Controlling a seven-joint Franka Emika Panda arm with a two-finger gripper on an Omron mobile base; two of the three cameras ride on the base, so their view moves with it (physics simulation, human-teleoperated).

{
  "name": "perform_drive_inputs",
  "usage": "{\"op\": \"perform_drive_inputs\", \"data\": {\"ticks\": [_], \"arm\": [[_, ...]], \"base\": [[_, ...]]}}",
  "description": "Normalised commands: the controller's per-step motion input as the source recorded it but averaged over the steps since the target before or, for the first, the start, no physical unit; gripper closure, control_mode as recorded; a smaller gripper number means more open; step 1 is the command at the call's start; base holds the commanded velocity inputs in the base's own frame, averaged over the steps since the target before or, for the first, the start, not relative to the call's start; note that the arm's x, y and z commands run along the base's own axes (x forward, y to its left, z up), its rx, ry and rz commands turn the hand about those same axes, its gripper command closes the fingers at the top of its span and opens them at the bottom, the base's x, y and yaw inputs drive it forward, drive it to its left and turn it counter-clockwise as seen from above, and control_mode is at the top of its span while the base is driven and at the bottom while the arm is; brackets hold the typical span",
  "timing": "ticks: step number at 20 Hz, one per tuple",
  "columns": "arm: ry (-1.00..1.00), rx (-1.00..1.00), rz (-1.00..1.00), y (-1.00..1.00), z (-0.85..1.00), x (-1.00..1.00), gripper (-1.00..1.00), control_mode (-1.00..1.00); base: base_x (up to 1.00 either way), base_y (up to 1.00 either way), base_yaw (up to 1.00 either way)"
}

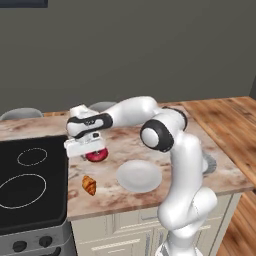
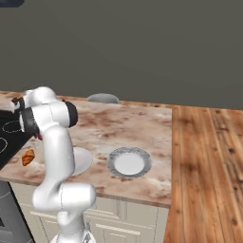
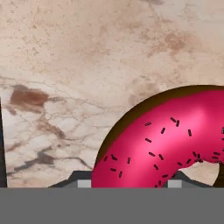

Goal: Place the pastries on the plates.

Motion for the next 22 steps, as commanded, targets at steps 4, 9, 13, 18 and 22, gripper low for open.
{"op": "perform_drive_inputs", "data": {"ticks": [4,9,13,18,22], "arm": [[0.00,-0.21,-0.16,-0.92,0.54,-0.52,1.00,-1.00],[0.05,-0.08,-0.22,-1.00,-0.05,-0.60,1.00,-1.00],[0.00,0.00,-0.21,-1.00,0.22,-0.61,1.00,-1.00],[-0.02,0.00,-0.13,-1.00,0.93,-0.23,1.00,-1.00],[0.00,-0.01,-0.06,-1.00,0.69,-0.41,1.00,-1.00]], "base": [[0.00,0.00,0.00],[0.00,0.00,0.00],[0.00,0.00,0.00],[0.00,0.00,0.00],[0.00,0.00,0.00]]}}
